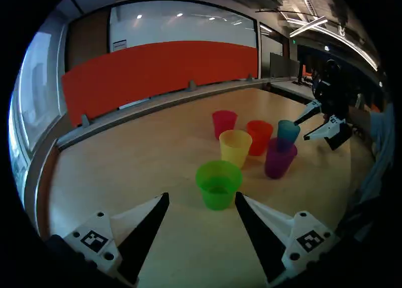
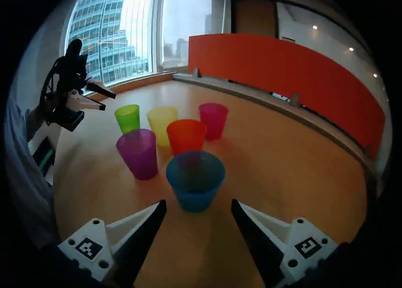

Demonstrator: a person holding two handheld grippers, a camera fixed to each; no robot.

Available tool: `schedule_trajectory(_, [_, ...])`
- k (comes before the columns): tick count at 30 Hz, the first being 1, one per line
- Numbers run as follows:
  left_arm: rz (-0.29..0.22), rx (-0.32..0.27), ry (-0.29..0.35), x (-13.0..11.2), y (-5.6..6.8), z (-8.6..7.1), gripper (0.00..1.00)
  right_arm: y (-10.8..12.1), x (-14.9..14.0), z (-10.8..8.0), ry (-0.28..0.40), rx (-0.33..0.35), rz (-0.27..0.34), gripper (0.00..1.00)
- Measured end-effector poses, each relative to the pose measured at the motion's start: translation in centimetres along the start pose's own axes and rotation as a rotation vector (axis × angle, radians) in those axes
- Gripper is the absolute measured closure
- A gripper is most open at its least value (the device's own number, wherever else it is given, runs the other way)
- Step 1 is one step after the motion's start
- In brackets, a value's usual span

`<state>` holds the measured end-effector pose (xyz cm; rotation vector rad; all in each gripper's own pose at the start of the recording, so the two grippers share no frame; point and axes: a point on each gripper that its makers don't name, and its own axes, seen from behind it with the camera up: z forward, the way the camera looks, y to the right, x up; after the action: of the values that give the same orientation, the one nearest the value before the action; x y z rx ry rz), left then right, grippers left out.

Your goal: Pour water

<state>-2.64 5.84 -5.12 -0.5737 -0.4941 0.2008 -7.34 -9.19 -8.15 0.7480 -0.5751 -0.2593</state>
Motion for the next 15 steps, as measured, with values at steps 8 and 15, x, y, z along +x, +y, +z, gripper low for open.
schedule_trajectory(8, [-0.042, 0.087, 0.067, 0.6, -1.9, -1.7, 0.02, 0.8, 0.9, -2.3, 0.062, -0.061, 0.021, 0.0])
schedule_trajectory(15, [-0.07, 0.156, 0.133, 1.6, -3.2, -3.2, 0.02, 1.4, 2.6, -3.8, 0.142, -0.121, 0.044, 0.0])
